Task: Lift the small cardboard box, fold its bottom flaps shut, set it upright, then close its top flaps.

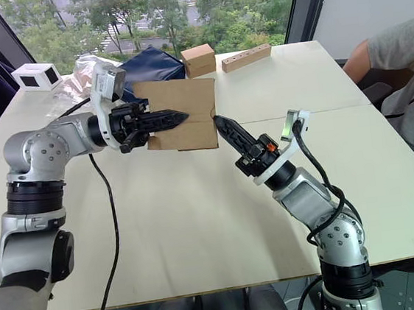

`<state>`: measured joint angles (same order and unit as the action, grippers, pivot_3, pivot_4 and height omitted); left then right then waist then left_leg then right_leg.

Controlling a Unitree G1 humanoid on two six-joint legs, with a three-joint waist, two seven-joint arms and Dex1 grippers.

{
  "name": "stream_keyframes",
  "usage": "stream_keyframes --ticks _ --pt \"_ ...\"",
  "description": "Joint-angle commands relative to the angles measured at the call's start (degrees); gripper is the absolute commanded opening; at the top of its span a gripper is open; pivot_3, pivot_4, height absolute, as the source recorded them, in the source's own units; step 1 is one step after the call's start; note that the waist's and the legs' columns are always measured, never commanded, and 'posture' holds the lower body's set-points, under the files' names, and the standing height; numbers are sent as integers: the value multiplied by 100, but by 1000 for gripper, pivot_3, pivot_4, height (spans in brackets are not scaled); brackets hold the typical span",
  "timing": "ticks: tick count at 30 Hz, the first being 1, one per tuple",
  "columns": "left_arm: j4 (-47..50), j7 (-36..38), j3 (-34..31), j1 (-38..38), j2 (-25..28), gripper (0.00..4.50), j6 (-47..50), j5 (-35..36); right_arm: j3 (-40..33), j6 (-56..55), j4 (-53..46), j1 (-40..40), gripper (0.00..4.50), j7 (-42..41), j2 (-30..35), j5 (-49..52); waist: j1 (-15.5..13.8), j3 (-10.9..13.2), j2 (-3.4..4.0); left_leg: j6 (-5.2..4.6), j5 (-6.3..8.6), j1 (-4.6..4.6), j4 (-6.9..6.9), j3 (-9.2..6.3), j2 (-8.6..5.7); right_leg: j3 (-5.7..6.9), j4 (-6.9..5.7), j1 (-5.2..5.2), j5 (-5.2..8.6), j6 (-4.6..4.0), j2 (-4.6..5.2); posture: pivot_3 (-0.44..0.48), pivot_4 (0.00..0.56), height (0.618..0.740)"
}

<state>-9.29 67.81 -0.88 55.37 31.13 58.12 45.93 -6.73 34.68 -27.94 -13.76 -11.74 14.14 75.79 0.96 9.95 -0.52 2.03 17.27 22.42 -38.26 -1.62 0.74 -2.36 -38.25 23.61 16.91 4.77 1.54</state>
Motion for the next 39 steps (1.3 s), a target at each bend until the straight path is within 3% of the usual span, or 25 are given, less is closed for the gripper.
stream_keyframes --ticks 1,5,9,13,16,26,33,36,39 --pt "-55 357 378 401 259 0 -233 -394 -424 99 -401 280 110 -78 358 570 -25 0 0 0 0 1 0 0 -1 0 1 0 0 0 1 0 150 740" --pt "21 687 1039 601 528 0 -692 -1065 -788 274 -562 649 110 -149 978 893 -14 0 0 0 0 0 0 3 -4 0 5 -4 0 0 2 0 150 740" --pt "186 1529 3106 1348 1125 0 -1714 -3027 -1205 1025 -979 1296 110 -836 2751 403 -34 5 3 -2 1 2 3 -1 -17 -2 14 -6 1 0 -6 0 150 740" --pt "75 1533 4077 1840 986 0 -2046 -4186 -1182 1182 -1219 1584 110 -1331 3778 -379 -28 4 0 -7 4 -2 1 -4 -25 -8 18 -16 1 0 -14 0 150 740" --pt "292 1670 4512 1938 850 0 -2245 -4728 -1034 1203 -1406 1644 110 -1468 4186 -988 6 6 -2 -13 7 -3 0 -2 -22 -14 17 -16 2 1 -22 0 150 740" --pt "569 1917 4984 1986 230 0 -1195 -5372 -610 1166 -1691 1753 110 -1160 3756 -1624 -25 11 -10 -18 9 2 -7 -9 3 -39 13 -12 2 0 -60 0 150 740" --pt "896 2186 5151 2068 40 0 -462 -5352 -415 1216 -1740 1697 110 -1043 3535 -1822 -25 11 -10 -18 9 2 -7 -9 4 -44 13 -11 3 0 -61 0 150 740" --pt "834 2192 5172 2121 -29 799 -306 -5354 -323 1216 -1730 1676 0 -1080 3527 -1971 -25 10 -9 -18 9 2 -7 -9 4 -44 13 -11 2 0 -62 0 150 740" --pt "864 2214 5170 2142 -23 1869 -154 -5324 -345 1201 -1740 1699 0 -1148 3514 -2003 -22 10 -8 -18 9 1 -7 -9 4 -45 13 -12 2 0 -62 0 150 740"
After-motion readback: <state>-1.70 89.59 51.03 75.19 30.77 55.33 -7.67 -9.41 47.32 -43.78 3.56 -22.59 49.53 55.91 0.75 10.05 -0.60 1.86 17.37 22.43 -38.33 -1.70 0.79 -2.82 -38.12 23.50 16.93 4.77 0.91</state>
